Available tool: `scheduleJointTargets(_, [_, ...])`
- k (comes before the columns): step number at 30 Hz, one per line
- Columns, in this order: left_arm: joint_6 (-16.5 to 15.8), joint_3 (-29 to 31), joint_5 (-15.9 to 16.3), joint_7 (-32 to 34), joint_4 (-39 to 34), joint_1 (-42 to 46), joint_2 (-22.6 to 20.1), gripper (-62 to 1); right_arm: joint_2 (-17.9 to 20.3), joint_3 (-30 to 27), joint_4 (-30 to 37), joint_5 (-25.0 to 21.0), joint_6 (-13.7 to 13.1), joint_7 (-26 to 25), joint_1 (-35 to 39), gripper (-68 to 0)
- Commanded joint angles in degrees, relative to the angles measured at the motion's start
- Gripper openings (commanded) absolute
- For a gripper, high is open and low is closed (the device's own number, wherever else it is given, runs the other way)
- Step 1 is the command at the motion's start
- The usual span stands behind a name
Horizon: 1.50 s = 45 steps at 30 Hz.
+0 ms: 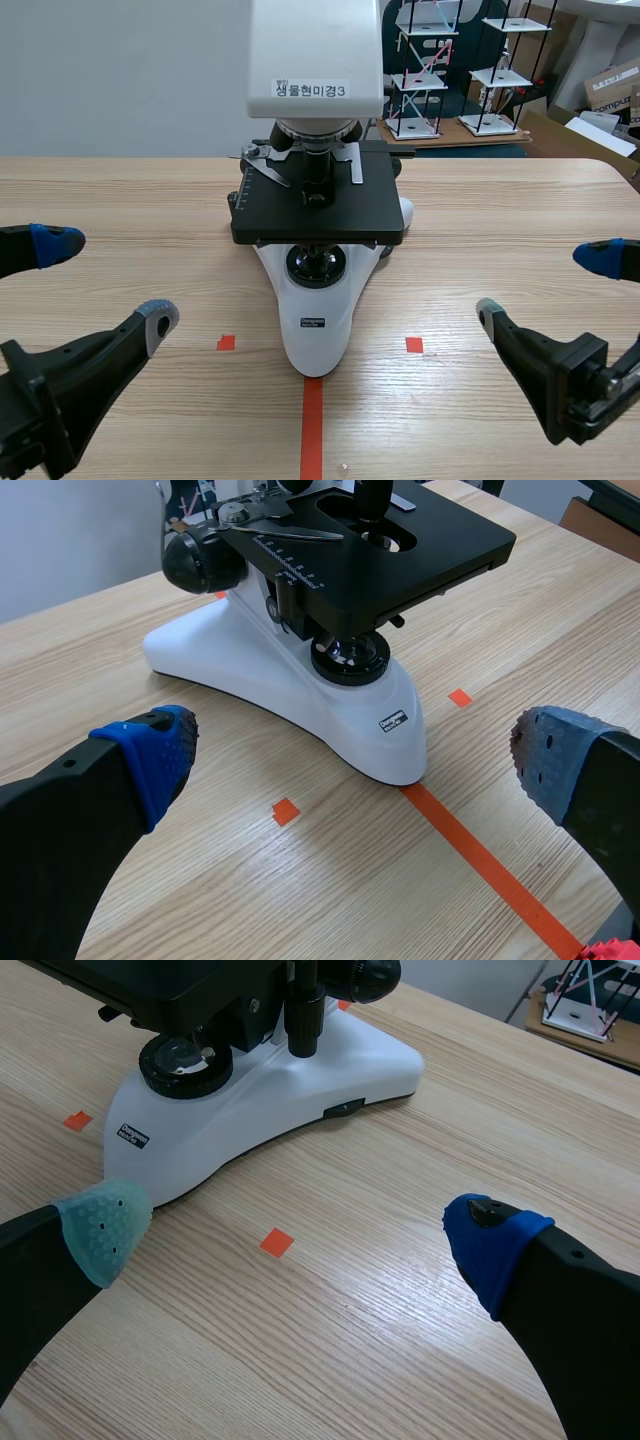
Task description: Point at the stage clip
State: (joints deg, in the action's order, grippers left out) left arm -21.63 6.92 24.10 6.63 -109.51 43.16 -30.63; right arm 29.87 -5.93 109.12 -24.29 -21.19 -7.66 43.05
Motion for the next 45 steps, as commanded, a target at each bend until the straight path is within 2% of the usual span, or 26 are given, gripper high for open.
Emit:
scheduleJointTargets(1, [-0.2, -0.2, 0.5, 0.8, -0.8, 0.2, 0.0, 1.4, 0.1, -0.9, 1.1, -0.6, 0.2, -1.1, 0.0, -2.7])
scheduleJointTargets(23, [-0.4, -0.2, 0.5, 0.8, -0.8, -0.2, 0.0, 1.3, 0.1, -0.9, 1.1, -0.6, 0.2, -1.1, 0.0, -2.7])
scheduleJointTargets(29, [-0.9, -2.0, 0.5, 0.8, -0.1, -2.6, -2.6, -34.7, 0.1, -0.9, 1.1, -0.6, 0.2, -1.1, 0.0, -2.7])
scheduleJointTargets(35, [-0.8, -6.9, 0.6, 0.8, 4.2, -10.1, -7.1, -54.8, 0.1, -0.9, 1.1, -0.6, 0.2, -1.3, 0.0, -2.7])
scheduleJointTargets(36, [-0.8, -7.9, 0.7, 0.8, 5.1, -11.7, -7.8, -57.2, 0.1, -0.9, 1.1, -0.6, 0.2, -1.3, 0.0, -2.7])
scheduleJointTargets(39, [-0.8, -10.8, 1.6, 0.9, 8.0, -17.0, -9.8, -57.1, 0.1, -0.9, 1.1, -0.6, 0.2, -1.3, 0.0, -2.7])
scheduleJointTargets(43, [-0.8, -14.9, 6.1, 0.9, 12.3, -24.3, -12.0, -57.1, 0.1, -0.9, 1.1, -0.6, 0.2, -1.3, 0.0, -2.7])
scheduleJointTargets(45, [-0.9, -17.1, 6.8, 1.0, 14.3, -28.0, -12.9, -57.1, 0.1, -0.9, 1.1, -0.6, 0.2, -1.3, 0.0, -2.7])
